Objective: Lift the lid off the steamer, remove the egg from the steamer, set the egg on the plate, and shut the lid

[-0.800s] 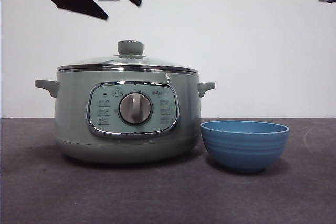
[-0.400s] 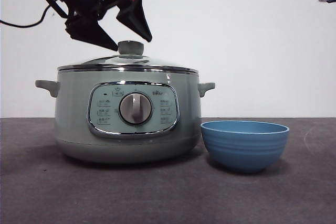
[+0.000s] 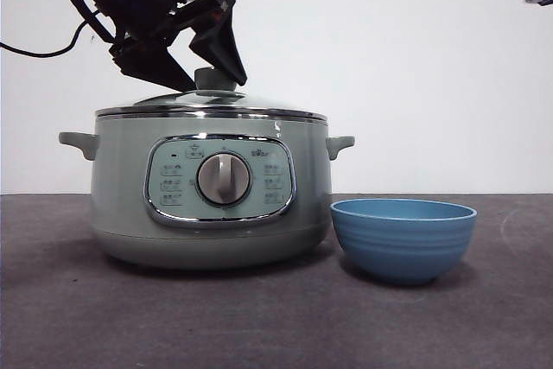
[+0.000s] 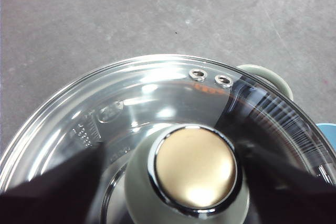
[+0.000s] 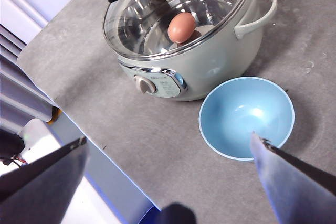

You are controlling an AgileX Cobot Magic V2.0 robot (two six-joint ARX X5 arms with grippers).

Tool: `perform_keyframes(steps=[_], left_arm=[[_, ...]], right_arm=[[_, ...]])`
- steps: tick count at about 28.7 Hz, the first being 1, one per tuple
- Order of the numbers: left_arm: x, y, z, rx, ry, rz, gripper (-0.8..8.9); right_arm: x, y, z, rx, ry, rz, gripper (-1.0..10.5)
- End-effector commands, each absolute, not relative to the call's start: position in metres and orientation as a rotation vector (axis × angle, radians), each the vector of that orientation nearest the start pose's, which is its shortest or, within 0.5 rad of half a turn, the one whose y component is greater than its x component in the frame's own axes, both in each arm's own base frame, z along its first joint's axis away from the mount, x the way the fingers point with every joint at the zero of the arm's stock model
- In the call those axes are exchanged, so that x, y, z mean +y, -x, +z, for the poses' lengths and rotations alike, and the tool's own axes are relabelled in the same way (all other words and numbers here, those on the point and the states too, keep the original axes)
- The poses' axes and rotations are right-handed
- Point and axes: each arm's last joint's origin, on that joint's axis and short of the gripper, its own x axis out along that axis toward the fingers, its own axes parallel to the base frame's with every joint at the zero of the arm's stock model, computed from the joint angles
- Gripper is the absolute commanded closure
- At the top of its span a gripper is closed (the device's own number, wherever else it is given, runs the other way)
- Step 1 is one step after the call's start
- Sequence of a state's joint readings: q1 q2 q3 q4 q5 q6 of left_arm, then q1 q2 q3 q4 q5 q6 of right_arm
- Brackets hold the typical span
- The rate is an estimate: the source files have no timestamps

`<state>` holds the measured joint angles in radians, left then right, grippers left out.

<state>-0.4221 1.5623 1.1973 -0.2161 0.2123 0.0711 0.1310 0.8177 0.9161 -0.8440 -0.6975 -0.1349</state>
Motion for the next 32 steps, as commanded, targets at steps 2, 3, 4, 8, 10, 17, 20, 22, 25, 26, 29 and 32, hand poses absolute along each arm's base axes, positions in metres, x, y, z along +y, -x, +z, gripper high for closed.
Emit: perform_keyframes(steps=[2,3,4,8,10,17,20,22,25,26,29,32], left_arm=[[-0.150,-0.315,0.280,0.587,-0.141,-0.644,5.57],[-0.150,-0.314,0.280,0.593,-0.140,-0.644,5.77],[-0.149,-0.314,0.279,0.599,-0.141,-0.644,5.92],[-0.149,-0.313,0.278,0.619,-0.143,-0.643,6.03],[-0.149,-0.313,0.277,0.624,-0.143,-0.644,6.37],[-0.149,-0.313,0.277,0.625,-0.136,-0.644,8.22],[-0.149,-0.313,0.278,0.619,-0.134,-0.647,8.22],[-0.149,-0.312,0.280,0.612,-0.129,-0.654,8.22],[-0.148,-0.311,0.285,0.594,-0.114,-0.668,8.22],[-0.148,-0.310,0.287,0.588,-0.104,-0.665,8.22],[-0.147,-0.307,0.294,0.561,-0.101,-0.665,8.22],[-0.145,-0.304,0.301,0.533,-0.098,-0.666,8.22]], right_arm=[[0.037,-0.140,0.320,0.674,-0.094,0.835,3.5],[0.037,-0.140,0.320,0.674,-0.094,0.835,3.5],[0.037,-0.140,0.320,0.674,-0.094,0.835,3.5],[0.037,-0.140,0.320,0.673,-0.094,0.835,3.5],[0.037,-0.140,0.320,0.673,-0.094,0.835,3.5],[0.037,-0.140,0.320,0.673,-0.094,0.835,3.5],[0.037,-0.140,0.320,0.673,-0.094,0.835,3.5],[0.037,-0.140,0.320,0.673,-0.094,0.835,3.5],[0.037,-0.140,0.320,0.674,-0.095,0.835,3.5],[0.037,-0.140,0.320,0.673,-0.094,0.835,3.5],[0.037,-0.140,0.320,0.674,-0.095,0.835,3.5],[0.037,-0.140,0.320,0.674,-0.095,0.835,3.5]])
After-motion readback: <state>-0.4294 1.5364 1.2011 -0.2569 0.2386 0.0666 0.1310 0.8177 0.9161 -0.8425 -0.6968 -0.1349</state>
